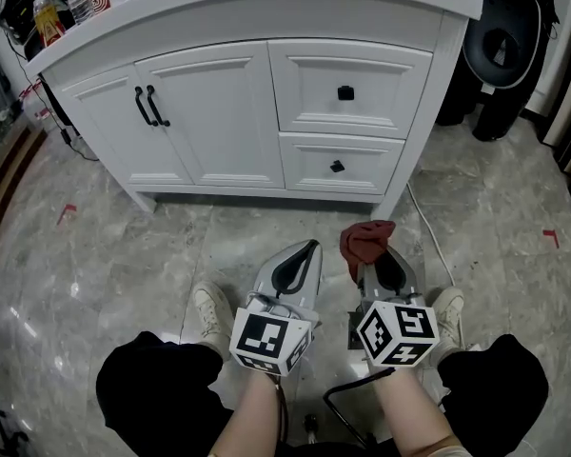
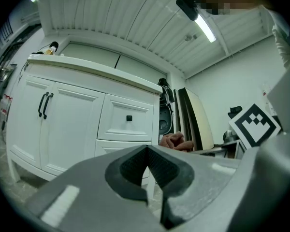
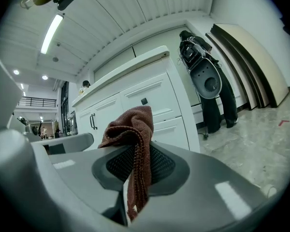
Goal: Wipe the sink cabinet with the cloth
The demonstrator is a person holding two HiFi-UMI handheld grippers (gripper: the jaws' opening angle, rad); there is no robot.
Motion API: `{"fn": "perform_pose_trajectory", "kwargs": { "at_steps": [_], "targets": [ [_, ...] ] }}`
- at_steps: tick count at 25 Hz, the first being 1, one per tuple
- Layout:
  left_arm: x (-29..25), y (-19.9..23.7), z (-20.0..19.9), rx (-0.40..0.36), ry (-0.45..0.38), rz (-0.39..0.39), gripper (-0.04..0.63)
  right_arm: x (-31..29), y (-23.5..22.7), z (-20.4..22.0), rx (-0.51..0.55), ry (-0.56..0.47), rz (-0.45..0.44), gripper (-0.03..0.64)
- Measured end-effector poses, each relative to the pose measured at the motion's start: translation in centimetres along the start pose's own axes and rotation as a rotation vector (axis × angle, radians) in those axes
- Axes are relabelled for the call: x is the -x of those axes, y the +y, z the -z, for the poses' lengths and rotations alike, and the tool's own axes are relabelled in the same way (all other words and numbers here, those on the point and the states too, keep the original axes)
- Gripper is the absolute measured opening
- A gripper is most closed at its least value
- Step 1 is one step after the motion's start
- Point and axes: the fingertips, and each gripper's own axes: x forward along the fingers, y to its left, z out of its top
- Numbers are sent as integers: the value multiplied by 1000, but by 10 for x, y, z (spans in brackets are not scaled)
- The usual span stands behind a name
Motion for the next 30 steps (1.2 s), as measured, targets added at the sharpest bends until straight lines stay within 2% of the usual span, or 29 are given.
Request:
{"fn": "perform_pose_trajectory", "kwargs": {
  "at_steps": [5,15,19,23,30],
  "targets": [
    [-22,19,-13,-25,-22,-4,0,-34,2,-21,-17,-30,-11,92],
    [-63,88,-18,6,-46,-68,0,-112,9,-60,36,-87,-64,91],
    [-80,104,-23,38,-71,-69,0,-136,17,-74,70,-99,-87,91],
    [-96,114,-37,3,-79,-45,0,-162,30,-107,79,-140,-131,91],
    [-112,159,-60,-58,-105,-79,0,-210,65,-157,93,-215,-220,91]
  ]
}}
